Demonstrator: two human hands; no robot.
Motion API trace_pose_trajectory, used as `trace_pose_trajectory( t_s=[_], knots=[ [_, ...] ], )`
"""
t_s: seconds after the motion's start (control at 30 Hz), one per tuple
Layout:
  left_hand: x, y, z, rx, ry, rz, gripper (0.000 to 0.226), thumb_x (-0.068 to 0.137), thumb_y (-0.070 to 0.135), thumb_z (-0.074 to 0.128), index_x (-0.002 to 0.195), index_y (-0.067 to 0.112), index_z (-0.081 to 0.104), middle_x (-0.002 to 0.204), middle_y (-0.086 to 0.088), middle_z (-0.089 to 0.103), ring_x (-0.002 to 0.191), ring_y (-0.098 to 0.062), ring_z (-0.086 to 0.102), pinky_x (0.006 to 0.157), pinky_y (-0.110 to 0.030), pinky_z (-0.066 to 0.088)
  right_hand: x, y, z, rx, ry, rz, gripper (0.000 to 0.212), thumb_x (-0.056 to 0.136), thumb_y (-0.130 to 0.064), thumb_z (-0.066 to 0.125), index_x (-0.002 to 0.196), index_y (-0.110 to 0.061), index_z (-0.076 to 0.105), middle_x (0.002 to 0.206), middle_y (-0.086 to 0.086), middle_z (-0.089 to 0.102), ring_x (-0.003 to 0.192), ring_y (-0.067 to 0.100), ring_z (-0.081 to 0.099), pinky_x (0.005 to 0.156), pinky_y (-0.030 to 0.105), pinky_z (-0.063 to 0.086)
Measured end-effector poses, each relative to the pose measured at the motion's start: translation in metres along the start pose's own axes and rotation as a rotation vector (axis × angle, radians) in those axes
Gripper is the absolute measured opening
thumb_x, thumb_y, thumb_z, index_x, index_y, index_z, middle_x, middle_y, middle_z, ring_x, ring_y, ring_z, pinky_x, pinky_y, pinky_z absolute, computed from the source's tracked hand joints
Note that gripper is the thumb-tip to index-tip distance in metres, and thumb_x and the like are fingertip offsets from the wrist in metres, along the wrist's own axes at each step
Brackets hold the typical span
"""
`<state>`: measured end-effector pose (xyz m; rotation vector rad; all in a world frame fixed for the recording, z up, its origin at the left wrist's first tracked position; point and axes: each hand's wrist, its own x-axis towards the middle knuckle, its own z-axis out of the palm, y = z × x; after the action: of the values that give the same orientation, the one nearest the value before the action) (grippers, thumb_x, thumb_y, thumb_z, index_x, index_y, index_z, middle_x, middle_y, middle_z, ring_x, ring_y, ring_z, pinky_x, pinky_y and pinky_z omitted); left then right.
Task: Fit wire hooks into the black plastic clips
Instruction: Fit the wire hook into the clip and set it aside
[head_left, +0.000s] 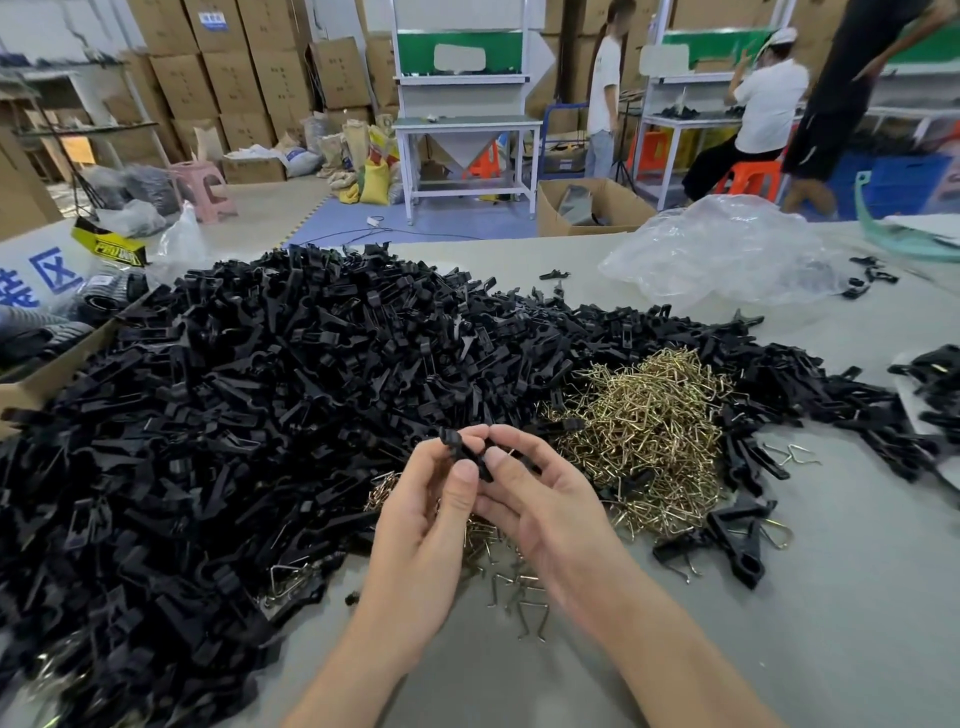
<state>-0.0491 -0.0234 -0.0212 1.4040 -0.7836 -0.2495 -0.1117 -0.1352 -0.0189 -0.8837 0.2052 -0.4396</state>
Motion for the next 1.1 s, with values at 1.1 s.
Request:
trace_pose_trajectory(
  t_s=[1.1],
  knots=[
    [0.003, -0.001, -0.006, 0.168, 0.146, -0.084, 0.01, 0.092, 0.035, 0.064, 0.096, 0.043, 0.069, 0.077, 0.014, 0.067, 0.065, -0.002, 0.057, 0.061, -0.015, 0.046, 0.003, -0.009, -0.004, -0.007, 0.086, 0.054, 0.034, 0.069, -0.006, 0.077, 0.102, -0.012, 0.078, 0.107, 0.011, 0.074, 0.095, 0.021, 0.074, 0.074, 0.03, 0.061]
  ],
)
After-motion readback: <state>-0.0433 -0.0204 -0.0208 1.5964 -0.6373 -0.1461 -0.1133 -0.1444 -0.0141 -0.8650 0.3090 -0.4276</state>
